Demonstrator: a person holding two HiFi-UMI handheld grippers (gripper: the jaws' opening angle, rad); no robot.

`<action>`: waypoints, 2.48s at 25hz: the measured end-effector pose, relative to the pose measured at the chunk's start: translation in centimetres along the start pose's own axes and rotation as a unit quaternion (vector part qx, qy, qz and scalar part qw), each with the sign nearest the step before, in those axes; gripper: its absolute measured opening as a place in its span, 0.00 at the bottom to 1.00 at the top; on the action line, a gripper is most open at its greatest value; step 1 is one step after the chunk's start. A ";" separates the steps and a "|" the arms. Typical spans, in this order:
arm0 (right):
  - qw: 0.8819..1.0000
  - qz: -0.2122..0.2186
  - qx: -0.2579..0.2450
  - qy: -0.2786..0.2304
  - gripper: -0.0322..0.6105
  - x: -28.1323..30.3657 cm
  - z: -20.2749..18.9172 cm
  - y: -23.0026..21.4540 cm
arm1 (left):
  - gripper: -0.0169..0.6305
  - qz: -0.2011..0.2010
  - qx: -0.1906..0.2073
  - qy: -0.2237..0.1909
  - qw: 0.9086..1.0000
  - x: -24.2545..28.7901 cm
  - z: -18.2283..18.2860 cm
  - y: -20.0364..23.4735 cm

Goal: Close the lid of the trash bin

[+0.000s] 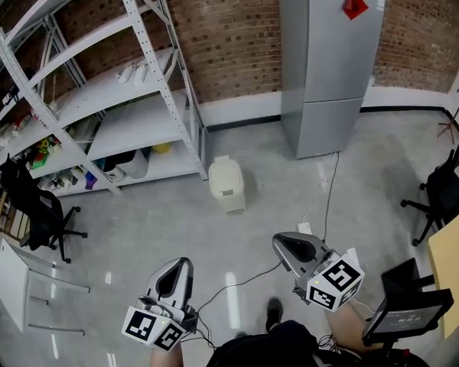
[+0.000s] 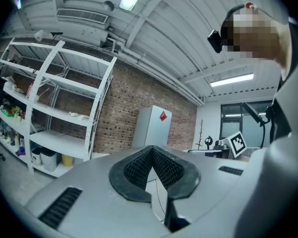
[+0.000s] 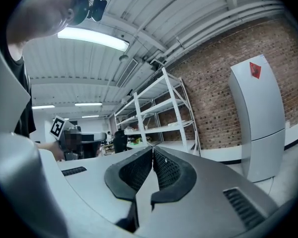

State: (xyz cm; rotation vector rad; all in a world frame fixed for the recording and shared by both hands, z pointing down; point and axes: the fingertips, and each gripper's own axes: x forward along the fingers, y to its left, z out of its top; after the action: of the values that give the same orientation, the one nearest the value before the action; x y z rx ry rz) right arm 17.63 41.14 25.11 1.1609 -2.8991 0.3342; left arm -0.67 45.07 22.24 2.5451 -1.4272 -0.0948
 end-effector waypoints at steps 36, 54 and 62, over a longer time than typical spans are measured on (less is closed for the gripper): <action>0.999 -0.038 -0.024 -0.004 0.06 -29.2 -4.7 19.7 | 0.02 -0.048 0.000 -0.020 0.999 -24.1 -5.7 -24.4; 0.998 -0.056 -0.009 -0.019 0.06 -31.1 -4.5 27.7 | 0.02 -0.071 0.036 -0.032 0.996 -32.1 -3.7 -26.7; 0.998 -0.057 -0.017 -0.016 0.06 -30.1 -4.4 31.4 | 0.02 -0.080 0.032 -0.043 0.995 -35.3 -3.1 -25.4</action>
State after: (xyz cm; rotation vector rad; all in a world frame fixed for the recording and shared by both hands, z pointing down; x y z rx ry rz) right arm 17.75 84.68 20.87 1.3309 -2.8382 0.2674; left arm 2.45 88.30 17.77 2.7363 -1.2737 -0.1899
